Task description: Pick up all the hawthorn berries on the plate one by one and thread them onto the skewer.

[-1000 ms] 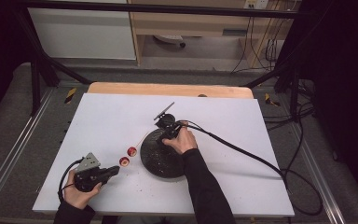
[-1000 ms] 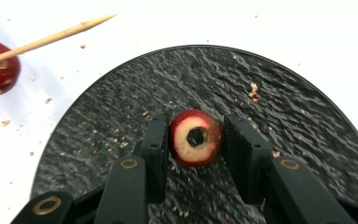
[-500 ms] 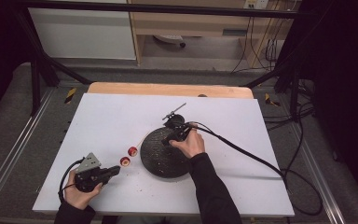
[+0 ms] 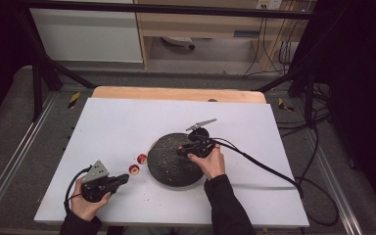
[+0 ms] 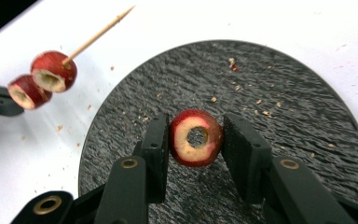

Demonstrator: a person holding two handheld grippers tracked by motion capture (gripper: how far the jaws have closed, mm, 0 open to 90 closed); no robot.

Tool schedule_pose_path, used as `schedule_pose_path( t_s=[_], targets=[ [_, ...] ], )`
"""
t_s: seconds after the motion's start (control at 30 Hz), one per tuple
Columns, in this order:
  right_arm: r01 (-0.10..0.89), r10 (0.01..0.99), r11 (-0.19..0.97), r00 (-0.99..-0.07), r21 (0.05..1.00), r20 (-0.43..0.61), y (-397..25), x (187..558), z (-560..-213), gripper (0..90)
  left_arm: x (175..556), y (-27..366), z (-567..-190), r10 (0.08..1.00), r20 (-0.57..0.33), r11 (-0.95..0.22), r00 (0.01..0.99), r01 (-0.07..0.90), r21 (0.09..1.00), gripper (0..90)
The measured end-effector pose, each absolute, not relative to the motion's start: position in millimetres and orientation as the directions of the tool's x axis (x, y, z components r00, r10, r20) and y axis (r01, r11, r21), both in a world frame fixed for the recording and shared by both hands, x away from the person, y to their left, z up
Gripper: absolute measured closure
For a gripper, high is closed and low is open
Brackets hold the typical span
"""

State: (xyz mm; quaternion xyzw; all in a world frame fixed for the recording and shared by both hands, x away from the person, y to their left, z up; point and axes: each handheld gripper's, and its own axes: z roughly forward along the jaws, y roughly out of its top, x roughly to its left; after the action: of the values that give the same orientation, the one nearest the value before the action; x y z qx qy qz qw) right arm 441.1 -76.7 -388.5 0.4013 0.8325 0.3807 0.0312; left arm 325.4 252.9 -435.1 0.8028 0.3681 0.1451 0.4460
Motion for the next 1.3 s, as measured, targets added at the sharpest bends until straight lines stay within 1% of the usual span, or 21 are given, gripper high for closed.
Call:
schedule_pose_path(
  t_s=[0.23,0.47,0.6,0.77,0.93,1.17,1.3],
  targets=[
    [0.638,0.703,0.255,-0.639,0.727,0.314,-92,428,-393,62.9,325,245,-433,0.716,-0.099,-0.324,0.691,0.455,0.830,88.0],
    [0.634,0.701,0.117,-0.598,0.764,0.389,-109,416,-402,62.9,325,234,-431,0.707,-0.096,-0.320,0.701,0.438,0.840,88.0],
    [0.634,0.692,0.044,-0.577,0.772,0.434,-119,411,-407,63.0,326,228,-430,0.702,-0.091,-0.325,0.706,0.432,0.842,88.0],
    [0.620,0.688,-0.020,-0.560,0.784,0.461,-123,406,-414,63.0,327,221,-428,0.703,-0.089,-0.322,0.706,0.428,0.845,88.0],
    [0.608,0.678,-0.110,-0.533,0.786,0.507,-125,399,-420,63.0,328,215,-427,0.703,-0.090,-0.318,0.706,0.425,0.848,88.0],
    [0.576,0.662,-0.226,-0.500,0.785,0.558,-127,390,-429,63.0,328,206,-425,0.697,-0.089,-0.317,0.711,0.417,0.852,88.0],
    [0.554,0.655,-0.267,-0.496,0.789,0.570,-128,386,-431,63.0,329,198,-424,0.689,-0.081,-0.327,0.720,0.410,0.851,88.0]
  ],
)
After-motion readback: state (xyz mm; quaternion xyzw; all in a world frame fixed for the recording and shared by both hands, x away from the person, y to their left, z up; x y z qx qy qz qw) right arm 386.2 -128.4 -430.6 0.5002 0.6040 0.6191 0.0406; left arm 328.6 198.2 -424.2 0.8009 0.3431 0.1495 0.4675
